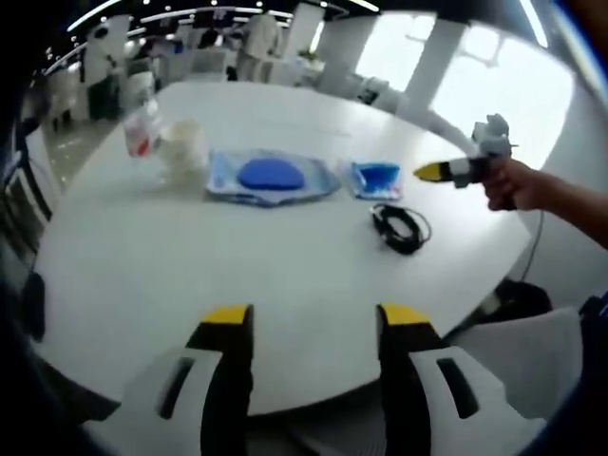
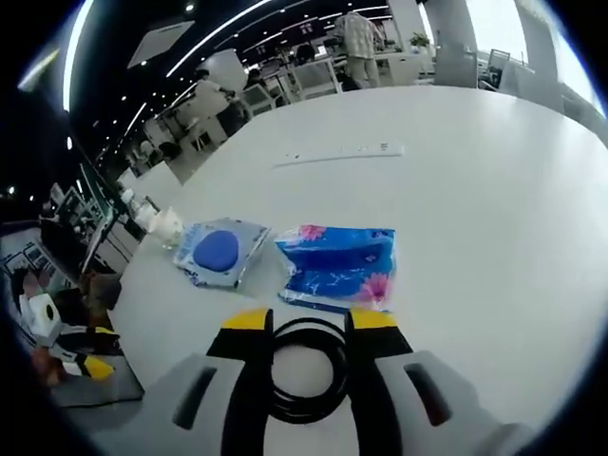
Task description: Arrange the tabletop items into an orderly group along one side of the table until the central work area is clear of visible clutter.
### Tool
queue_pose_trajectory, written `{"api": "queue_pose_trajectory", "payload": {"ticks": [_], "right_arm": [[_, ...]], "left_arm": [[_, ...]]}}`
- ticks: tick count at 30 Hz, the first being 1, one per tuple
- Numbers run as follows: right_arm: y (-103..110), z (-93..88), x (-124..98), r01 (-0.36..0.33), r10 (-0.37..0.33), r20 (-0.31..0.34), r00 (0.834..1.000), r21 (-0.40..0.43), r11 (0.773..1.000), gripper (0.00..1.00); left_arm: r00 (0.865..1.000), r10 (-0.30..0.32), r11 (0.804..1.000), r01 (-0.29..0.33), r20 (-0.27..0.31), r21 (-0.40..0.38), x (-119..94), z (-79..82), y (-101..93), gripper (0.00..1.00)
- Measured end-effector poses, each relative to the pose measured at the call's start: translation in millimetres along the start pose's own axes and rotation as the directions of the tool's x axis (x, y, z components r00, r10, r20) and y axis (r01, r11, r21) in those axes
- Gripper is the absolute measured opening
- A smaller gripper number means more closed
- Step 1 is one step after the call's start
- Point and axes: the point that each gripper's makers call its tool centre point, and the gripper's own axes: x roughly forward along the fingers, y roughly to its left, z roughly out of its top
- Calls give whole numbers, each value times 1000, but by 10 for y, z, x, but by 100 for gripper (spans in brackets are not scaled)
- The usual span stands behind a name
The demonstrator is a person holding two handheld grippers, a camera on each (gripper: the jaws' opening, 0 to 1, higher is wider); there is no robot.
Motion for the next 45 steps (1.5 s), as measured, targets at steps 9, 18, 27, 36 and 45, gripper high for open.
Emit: {"api": "queue_pose_trajectory", "payload": {"ticks": [9,18,27,36,45], "right_arm": [[18,-80,-42,-2,2,-7,1000,2,1000,29],[25,-147,8,-1,0,-31,1000,-36,999,30],[-81,-362,153,29,-42,-105,994,-124,992,34],[-142,-540,314,55,-106,-180,978,-267,962,36],[-182,-633,436,51,-132,-225,965,-333,941,34]], "left_arm": [[1000,-5,1000,5,0,0,1,-6,-21,49],[1000,-8,1000,8,-6,3,-2,-20,-22,49],[1000,-11,1000,11,-13,3,-2,-41,-26,49],[999,-17,1000,17,-31,21,19,-71,-53,49],[999,-16,999,18,-39,29,26,-90,-49,50]]}}
